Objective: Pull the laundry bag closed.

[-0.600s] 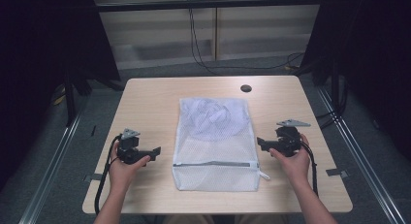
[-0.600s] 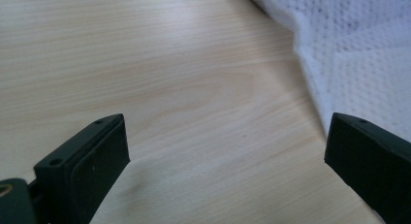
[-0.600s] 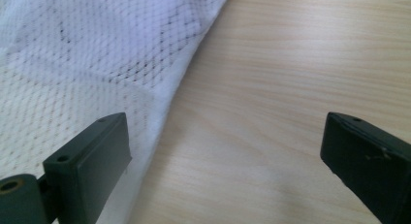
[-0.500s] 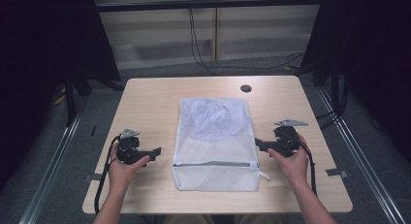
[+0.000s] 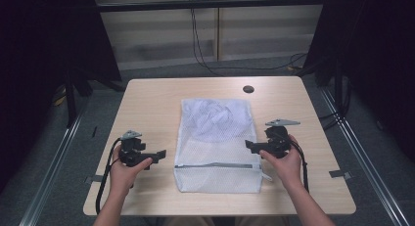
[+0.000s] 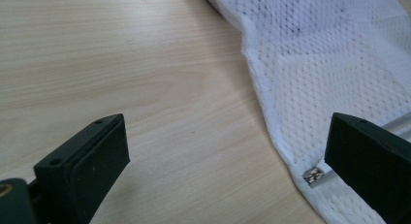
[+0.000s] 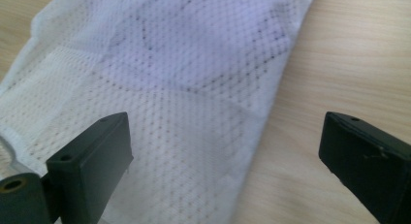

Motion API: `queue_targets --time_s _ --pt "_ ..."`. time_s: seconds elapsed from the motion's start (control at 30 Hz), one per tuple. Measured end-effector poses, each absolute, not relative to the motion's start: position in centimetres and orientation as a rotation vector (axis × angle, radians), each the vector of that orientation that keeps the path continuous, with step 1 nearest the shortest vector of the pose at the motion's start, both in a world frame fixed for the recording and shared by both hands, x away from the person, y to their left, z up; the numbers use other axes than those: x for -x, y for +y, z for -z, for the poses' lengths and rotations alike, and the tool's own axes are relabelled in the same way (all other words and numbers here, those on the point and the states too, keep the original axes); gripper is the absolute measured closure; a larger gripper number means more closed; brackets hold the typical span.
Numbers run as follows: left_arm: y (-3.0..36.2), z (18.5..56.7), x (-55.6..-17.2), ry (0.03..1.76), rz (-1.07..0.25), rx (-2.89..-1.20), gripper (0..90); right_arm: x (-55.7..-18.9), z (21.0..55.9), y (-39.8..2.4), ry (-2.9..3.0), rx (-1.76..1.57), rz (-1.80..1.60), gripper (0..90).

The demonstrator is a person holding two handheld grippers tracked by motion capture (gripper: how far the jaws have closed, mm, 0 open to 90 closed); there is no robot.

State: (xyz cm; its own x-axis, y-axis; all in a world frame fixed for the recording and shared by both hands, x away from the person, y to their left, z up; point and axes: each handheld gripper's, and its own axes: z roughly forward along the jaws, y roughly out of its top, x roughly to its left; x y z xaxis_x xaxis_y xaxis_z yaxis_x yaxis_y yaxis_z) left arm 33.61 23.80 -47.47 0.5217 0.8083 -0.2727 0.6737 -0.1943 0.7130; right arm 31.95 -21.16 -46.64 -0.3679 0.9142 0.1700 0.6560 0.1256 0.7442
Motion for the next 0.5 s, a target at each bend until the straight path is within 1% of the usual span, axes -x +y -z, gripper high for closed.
queue_targets --time_s 0.1,0.5 --pt "23.7 47.3 -33.5 1.201 -0.179 -1.936 1.7 -32.0 46.5 -20.4 2.108 -1.512 -1.112 4.9" --pt "23.4 47.2 -33.1 1.189 -0.142 -1.945 1.7 -32.0 45.9 -17.3 2.174 -1.502 -1.204 9.8"
